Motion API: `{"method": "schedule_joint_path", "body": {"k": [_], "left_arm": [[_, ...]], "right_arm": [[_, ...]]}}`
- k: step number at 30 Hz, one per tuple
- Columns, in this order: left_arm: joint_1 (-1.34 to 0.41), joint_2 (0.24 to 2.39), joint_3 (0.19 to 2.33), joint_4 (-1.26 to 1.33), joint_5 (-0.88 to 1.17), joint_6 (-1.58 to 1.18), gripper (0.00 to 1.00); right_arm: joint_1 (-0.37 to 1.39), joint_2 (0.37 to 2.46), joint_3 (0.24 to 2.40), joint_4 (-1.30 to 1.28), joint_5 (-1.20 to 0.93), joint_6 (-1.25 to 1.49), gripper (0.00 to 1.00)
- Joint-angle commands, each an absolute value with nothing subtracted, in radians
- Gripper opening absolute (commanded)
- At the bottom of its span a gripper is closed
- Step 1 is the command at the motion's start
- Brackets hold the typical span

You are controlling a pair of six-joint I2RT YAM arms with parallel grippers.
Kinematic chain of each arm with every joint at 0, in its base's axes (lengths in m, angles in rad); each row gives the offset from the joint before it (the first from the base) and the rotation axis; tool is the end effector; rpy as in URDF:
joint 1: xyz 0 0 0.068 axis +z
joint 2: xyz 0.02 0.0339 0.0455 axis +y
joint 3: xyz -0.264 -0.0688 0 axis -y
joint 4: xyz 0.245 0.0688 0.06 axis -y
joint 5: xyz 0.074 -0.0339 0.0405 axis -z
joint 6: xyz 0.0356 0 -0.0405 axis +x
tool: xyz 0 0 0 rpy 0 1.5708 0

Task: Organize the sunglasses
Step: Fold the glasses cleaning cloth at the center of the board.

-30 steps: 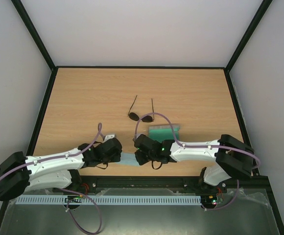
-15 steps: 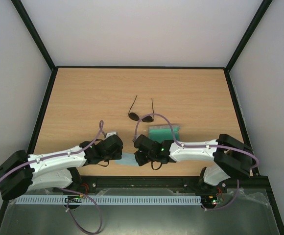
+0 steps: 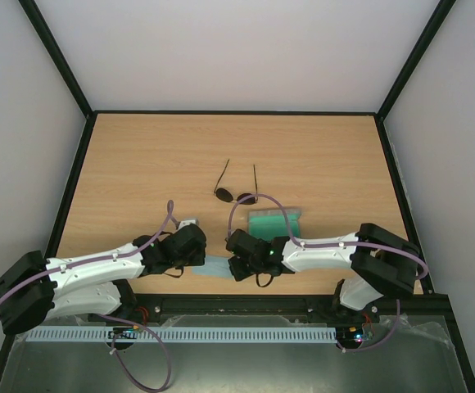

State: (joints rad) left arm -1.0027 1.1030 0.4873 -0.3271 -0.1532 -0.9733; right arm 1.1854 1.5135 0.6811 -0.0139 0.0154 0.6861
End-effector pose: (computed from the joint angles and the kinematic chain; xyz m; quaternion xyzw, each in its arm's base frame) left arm 0.1121 -0.1655 0.1683 -0.0097 0.9486 -0.2171 0.2303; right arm 0.1083 0.2656 0.1542 -0.2284 0.9068 0.2810 0.2160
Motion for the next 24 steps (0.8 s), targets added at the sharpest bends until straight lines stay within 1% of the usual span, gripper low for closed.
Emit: {"method": "schedule_joint_path", "body": {"k": [1,13,24], "left_arm": [[-0.996,1.106,0.509,-0.333,-0.152,-0.962,0.02],[-0.996,1.114,0.506,-0.323,-0.147,-0.96,0.02],[-0.995,1.117,0.497,-0.311,-0.143,-0.963,0.02]], "right_arm": [[1.183,1.524,0.669,-0.001,-0.016,0.69,0.09],[1.186,1.479,0.632,0.028,-0.082,0.661,0.09],[1.232,1.456,0.623,0.057,-0.113,0.641,0.09]]}}
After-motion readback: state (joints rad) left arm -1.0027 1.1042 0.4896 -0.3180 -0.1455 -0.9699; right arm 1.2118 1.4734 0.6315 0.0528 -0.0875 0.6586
